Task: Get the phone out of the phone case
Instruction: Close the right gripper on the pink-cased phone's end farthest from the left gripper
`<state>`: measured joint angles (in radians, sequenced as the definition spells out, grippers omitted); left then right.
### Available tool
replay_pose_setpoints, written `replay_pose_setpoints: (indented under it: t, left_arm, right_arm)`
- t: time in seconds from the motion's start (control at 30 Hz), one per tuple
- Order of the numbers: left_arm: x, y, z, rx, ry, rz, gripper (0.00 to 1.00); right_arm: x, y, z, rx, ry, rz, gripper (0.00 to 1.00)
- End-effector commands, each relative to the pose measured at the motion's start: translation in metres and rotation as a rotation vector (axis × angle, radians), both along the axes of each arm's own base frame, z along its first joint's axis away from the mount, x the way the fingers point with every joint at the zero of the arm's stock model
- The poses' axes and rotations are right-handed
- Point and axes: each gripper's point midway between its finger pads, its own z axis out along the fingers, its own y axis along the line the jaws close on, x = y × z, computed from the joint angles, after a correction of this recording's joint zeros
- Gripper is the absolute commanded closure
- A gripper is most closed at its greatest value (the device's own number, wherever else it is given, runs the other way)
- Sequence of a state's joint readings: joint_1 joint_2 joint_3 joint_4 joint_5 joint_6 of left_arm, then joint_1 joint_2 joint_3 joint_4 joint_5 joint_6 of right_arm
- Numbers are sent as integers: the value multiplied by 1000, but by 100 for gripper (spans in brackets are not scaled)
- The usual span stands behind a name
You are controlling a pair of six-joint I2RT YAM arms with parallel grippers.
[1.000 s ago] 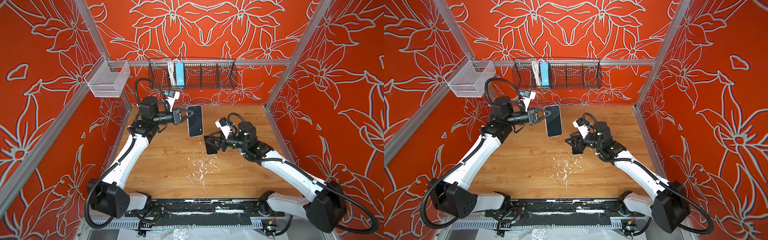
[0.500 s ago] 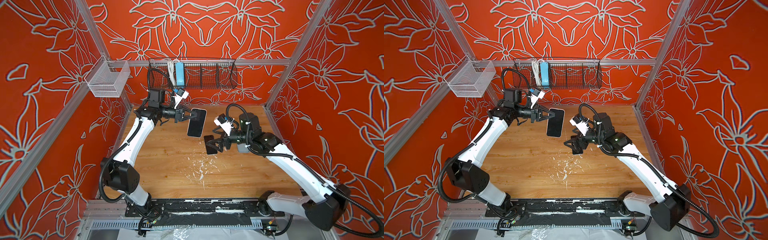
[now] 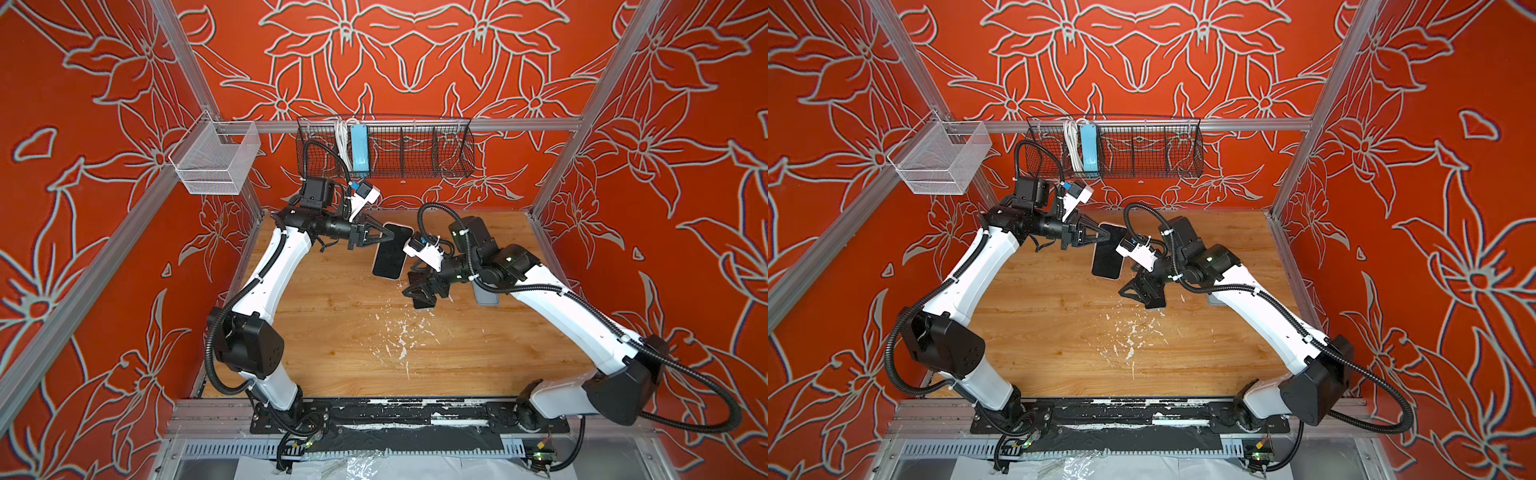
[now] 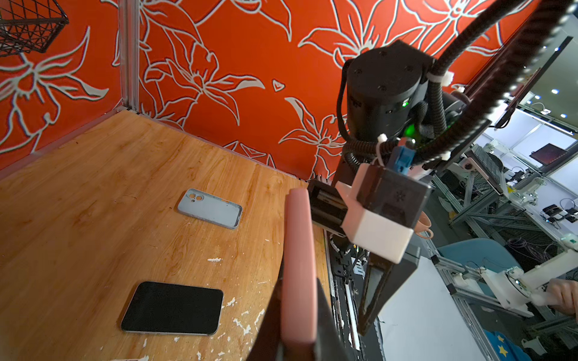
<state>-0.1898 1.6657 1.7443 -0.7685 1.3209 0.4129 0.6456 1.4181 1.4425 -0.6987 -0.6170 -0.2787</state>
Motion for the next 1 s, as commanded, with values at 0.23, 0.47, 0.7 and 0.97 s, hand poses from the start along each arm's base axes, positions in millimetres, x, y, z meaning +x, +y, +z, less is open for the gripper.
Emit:
replay_pose_setpoints:
  t: [0.23,0.47,0.7,0.97]
  left_arm:
    - [-34,-4,11,-44,-74,-83,100]
    - [-42,-4,13,-46,-89,-90,100]
    - [-48,-3,16,-58,-97,-100,100]
    - [-55,-4,22,-82,-101,-123,100]
  right_arm:
    - [-3,12,-9,-87,-32,67,22]
    - [0,12,-17,-113,-31,55,26]
    - [-3,12,-18,-102,-28,61,34]
    - [-7,21,-19,-85,-28,86,53]
